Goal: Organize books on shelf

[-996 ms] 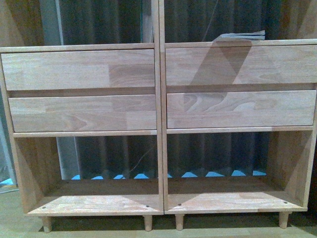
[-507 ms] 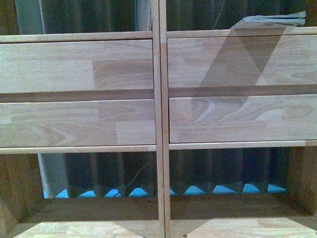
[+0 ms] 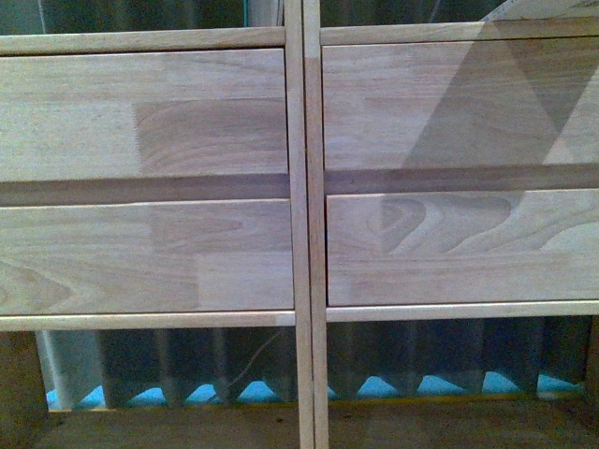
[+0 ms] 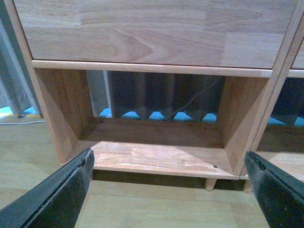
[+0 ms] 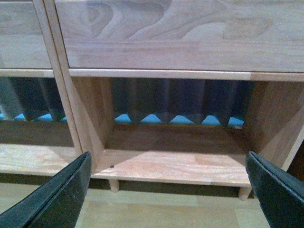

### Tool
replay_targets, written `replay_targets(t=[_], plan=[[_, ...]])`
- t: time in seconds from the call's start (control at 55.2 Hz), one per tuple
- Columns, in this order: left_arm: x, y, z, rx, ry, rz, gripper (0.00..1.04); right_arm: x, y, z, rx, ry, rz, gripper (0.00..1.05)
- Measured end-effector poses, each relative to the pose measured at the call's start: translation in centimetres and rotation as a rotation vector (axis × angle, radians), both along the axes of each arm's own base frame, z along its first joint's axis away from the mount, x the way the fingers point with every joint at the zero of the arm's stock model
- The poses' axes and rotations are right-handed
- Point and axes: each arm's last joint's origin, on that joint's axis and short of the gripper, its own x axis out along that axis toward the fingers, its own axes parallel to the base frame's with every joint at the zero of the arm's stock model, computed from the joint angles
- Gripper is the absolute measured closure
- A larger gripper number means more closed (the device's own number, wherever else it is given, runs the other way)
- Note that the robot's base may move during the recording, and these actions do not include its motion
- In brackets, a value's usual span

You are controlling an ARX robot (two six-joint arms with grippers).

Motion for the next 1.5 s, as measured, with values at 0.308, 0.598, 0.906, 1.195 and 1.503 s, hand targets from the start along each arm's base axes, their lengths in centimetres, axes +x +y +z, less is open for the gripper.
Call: replay_targets(t=[0.308, 0.598, 0.906, 1.195, 1.503], plan=[[0.0, 0.0, 0.0, 0.000, 0.000, 0.000, 0.07, 0.0, 0.0, 0.0, 0.000, 0.000, 0.003, 0.07], [0.0, 0.0, 0.0, 0.001, 0.000, 0.000, 0.07, 0.0, 0.0, 0.0, 0.028, 0.012, 0.041, 0.07], [0.0, 0.0, 0.0, 0.000, 0.000, 0.000, 0.07, 5.6, -0.4, 8.4, 0.562, -0.045, 0.231, 0.07], [0.0, 0.0, 0.0, 0.000, 0.000, 0.000, 0.07, 16.6, -0.4, 11.5, 1.024, 0.126, 0.164, 0.07], [0.0, 0.0, 0.0, 0.000, 0.000, -0.001, 0.07, 22.8, -0.5, 13.5, 1.186, 0.101, 0.124, 0.07]])
